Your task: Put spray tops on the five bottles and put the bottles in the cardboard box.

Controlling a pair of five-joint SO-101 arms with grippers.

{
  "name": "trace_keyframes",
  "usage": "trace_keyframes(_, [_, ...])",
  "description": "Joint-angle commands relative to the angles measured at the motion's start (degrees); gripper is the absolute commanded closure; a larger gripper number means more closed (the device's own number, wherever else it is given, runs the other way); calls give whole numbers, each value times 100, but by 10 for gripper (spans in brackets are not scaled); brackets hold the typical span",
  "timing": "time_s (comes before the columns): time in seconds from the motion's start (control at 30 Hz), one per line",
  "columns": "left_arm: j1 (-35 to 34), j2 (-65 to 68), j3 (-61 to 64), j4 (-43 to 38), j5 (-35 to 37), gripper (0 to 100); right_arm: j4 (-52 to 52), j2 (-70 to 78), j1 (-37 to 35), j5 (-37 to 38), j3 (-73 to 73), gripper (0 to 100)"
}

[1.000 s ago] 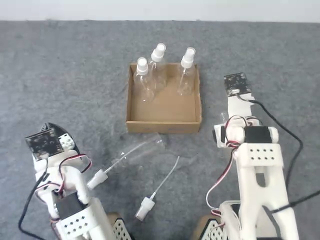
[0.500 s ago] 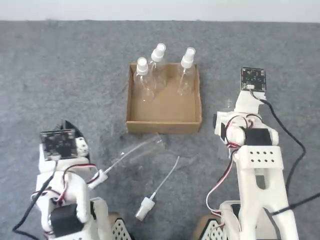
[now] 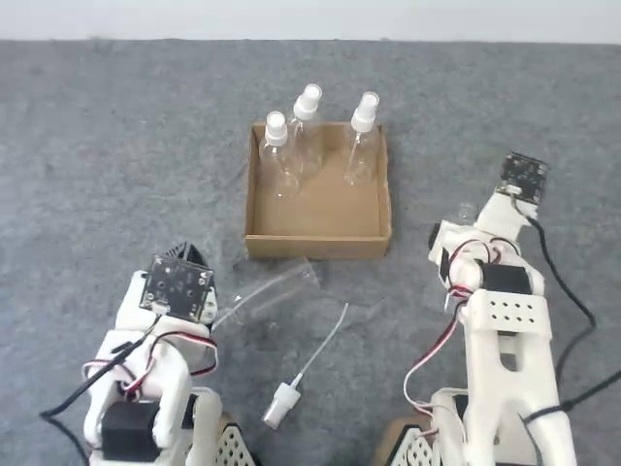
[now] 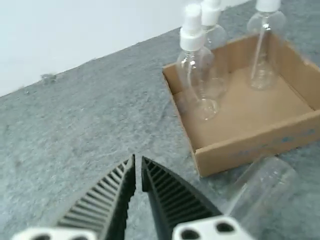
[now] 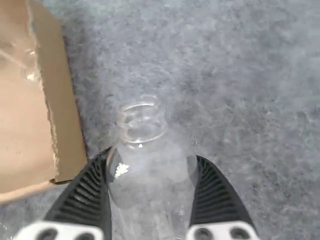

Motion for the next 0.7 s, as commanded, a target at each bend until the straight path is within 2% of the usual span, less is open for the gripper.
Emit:
trace_keyframes(0.0, [220, -44, -321, 18, -70, 985, -145, -295, 224, -264, -79, 992])
trace_keyframes(0.23, [642, -35, -321, 105, -281, 985, -145, -251, 347, -264, -79, 992])
trace_keyframes(0.43, [668, -9, -321, 114, -308, 985, -145, -233, 347, -246, -79, 992])
trace_keyframes(0.67, [615, 1697, -1262, 422, -316, 984, -180, -233, 347, -229, -18, 992])
